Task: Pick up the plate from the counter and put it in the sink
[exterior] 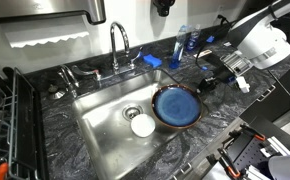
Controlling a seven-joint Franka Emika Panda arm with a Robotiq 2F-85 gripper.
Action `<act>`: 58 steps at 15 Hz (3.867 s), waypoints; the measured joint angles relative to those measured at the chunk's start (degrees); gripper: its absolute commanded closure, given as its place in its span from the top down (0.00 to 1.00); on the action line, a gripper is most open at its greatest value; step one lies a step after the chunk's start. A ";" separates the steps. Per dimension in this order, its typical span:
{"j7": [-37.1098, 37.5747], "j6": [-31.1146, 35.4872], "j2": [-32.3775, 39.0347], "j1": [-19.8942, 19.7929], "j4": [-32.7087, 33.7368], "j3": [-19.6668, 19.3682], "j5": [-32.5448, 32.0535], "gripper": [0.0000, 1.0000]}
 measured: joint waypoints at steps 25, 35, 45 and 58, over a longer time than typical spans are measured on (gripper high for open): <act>-7.66 1.10 18.45 4.38 14.54 5.22 21.24 0.02; 2.38 11.93 24.96 13.69 25.95 8.82 20.58 0.02; 6.43 7.64 35.99 13.60 39.44 9.24 1.99 0.02; 7.37 7.22 41.65 13.02 44.76 14.45 -7.03 0.02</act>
